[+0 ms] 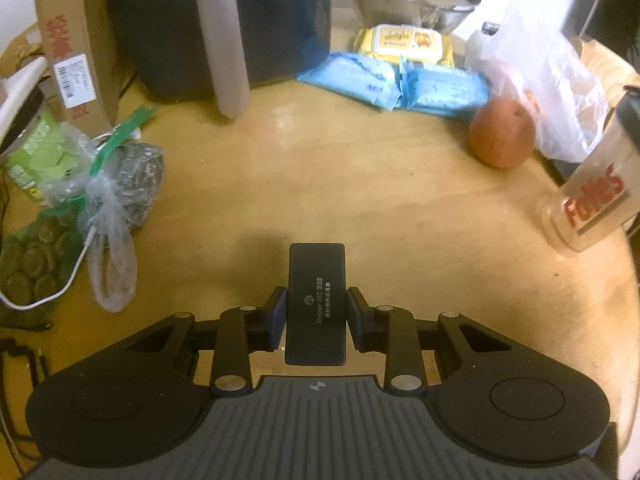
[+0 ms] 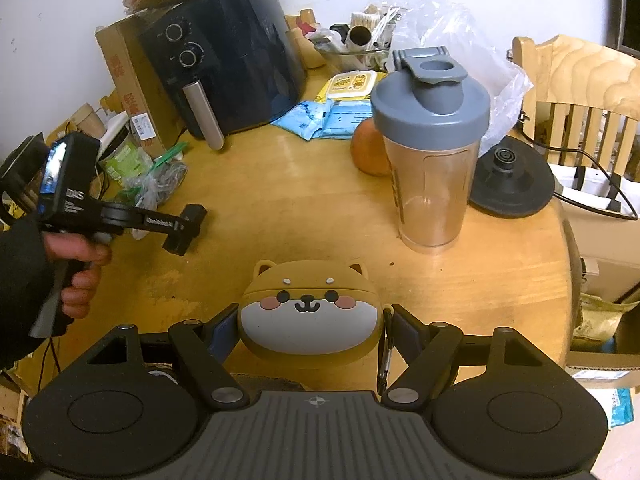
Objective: Organize rigid objects
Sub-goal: 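Lift the shiba-dog case with the right tool while the left tool grasps the small black rectangular case, then carry the black case with the left tool while the right tool carries the shiba-dog case to the box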
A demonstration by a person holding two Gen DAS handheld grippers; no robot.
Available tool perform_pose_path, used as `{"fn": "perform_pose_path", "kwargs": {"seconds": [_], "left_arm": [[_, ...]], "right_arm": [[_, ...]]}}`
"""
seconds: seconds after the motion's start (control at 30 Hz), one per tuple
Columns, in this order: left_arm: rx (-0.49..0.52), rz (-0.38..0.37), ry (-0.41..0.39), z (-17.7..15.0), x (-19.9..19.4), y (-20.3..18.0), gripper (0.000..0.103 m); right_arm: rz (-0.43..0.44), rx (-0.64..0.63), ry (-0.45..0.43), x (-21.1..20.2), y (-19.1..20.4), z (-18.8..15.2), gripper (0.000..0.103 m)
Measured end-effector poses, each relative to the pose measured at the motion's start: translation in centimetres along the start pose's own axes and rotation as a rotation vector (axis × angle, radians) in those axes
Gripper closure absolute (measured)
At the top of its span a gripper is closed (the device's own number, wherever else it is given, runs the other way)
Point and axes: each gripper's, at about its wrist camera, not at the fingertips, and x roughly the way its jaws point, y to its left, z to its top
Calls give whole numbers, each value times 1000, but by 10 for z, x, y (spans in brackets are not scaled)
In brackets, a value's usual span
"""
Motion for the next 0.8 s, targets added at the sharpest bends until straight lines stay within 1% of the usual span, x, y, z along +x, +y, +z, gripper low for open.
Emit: {"fn": "perform_pose_path", "kwargs": {"seconds": [0.27,0.5,0.8], "left_arm": [[-44,21,-18,-1,-36,2,72],[-59,33,-39,-8,-62,3,72],[-101,-58,-83,-32,-102,3,72]], "right_arm": [[22,-19,-2,1,8,5,24],[43,-42,-10,-2,17,9,24],[69,-77,-4,-7,30,5,24]]}}
